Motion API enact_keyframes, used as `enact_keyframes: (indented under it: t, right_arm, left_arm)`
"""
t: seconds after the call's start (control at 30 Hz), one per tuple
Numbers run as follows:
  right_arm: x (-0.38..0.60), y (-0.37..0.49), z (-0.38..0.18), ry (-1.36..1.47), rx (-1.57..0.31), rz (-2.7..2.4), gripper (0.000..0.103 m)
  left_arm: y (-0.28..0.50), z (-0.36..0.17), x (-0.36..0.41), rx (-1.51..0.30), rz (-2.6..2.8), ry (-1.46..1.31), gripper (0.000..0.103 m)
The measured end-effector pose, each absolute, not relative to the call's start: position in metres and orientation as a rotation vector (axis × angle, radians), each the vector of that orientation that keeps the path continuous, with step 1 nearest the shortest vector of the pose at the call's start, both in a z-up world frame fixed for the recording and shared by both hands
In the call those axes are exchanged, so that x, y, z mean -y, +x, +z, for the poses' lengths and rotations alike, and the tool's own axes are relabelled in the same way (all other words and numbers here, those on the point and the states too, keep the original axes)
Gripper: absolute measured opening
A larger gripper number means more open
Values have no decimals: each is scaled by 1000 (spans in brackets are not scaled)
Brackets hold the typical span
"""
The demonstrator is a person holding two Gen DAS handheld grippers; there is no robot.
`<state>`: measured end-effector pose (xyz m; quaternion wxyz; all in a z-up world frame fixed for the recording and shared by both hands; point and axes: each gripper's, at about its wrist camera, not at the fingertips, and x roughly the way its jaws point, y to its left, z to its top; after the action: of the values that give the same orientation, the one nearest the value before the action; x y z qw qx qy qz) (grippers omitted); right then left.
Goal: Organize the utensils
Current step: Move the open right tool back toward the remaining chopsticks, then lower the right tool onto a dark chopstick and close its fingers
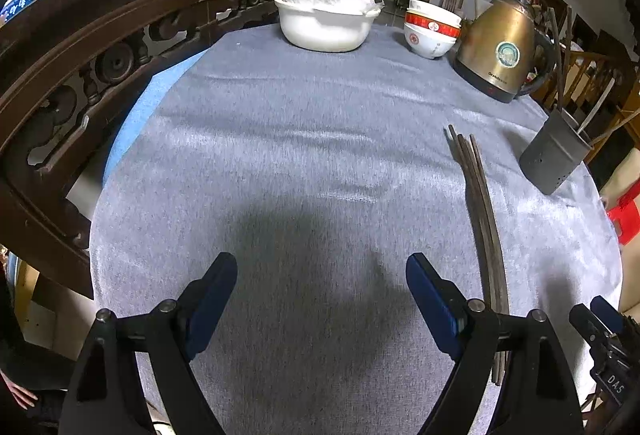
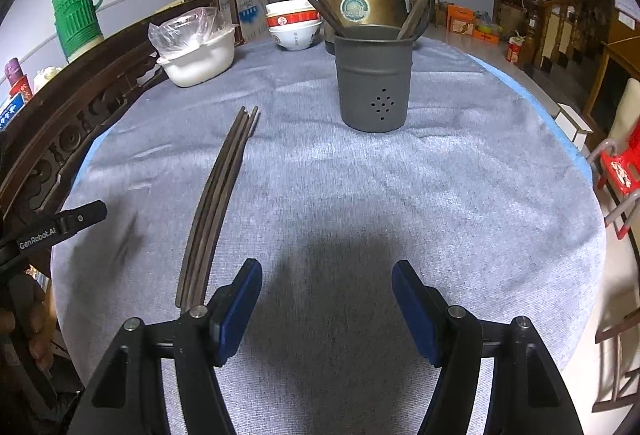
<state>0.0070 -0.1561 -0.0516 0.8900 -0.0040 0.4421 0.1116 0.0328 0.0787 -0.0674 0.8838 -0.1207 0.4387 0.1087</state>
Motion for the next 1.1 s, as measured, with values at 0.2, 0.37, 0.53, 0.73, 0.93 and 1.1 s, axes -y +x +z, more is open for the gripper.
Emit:
enact_keyframes:
  t: [0.2, 0.37, 0.53, 0.73, 0.93, 1.1]
  right_arm:
    - [157, 8, -54, 3, -926, 233, 72]
    - [160, 9, -56, 15, -930, 236, 72]
    - [161, 9, -56, 23, -929, 239, 72]
    - [162, 10, -57, 29, -931, 241, 72]
    - [162, 11, -57, 31, -936, 243, 72]
    - [157, 17, -53, 42, -950, 273, 72]
  left_arm:
    - [33, -70, -76, -930, 222, -243, 87]
    - [33, -72, -74, -935, 223, -237, 87]
    - [34, -71, -73, -938, 227, -235, 87]
    - [35, -73, -71, -945, 225, -224, 87]
    - [35, -74, -70, -948, 222, -225, 87]
    - [35, -73, -72, -945, 217, -237, 87]
